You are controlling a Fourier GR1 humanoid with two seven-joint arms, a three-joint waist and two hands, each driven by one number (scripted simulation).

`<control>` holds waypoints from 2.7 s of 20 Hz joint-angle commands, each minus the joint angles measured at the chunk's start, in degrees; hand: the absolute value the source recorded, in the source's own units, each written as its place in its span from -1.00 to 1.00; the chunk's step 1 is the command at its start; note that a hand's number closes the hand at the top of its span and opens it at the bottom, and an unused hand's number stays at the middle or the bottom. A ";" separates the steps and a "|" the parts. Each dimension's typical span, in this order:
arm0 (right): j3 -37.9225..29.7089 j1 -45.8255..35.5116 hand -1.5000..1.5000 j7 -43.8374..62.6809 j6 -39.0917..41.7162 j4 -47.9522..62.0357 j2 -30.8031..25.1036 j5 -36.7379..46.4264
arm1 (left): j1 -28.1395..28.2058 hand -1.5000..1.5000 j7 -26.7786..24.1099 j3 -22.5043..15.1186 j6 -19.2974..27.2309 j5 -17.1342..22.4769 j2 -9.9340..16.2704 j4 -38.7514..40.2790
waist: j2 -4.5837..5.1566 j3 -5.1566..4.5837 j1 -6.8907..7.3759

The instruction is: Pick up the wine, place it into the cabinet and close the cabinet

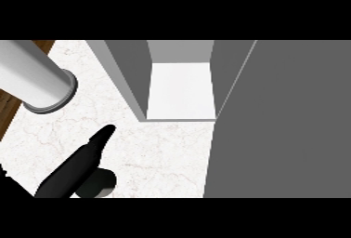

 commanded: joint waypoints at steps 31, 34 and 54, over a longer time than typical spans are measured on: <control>-5.19 8.27 -1.00 -1.73 10.66 -3.98 3.20 -9.11 | 30.25 -1.00 -29.87 -6.95 45.74 38.15 12.16 19.57 | -0.51 -0.21 0.72; -5.19 7.14 -1.00 -0.48 9.59 -3.31 3.73 -8.17 | 31.26 -1.00 -31.67 -7.38 45.82 41.83 14.28 17.54 | -0.47 -0.22 1.13; -3.06 6.81 -1.00 -0.77 9.38 -3.00 5.38 -6.81 | 22.87 -1.00 -40.12 -7.87 45.94 60.05 17.10 25.91 | -0.63 -0.44 0.83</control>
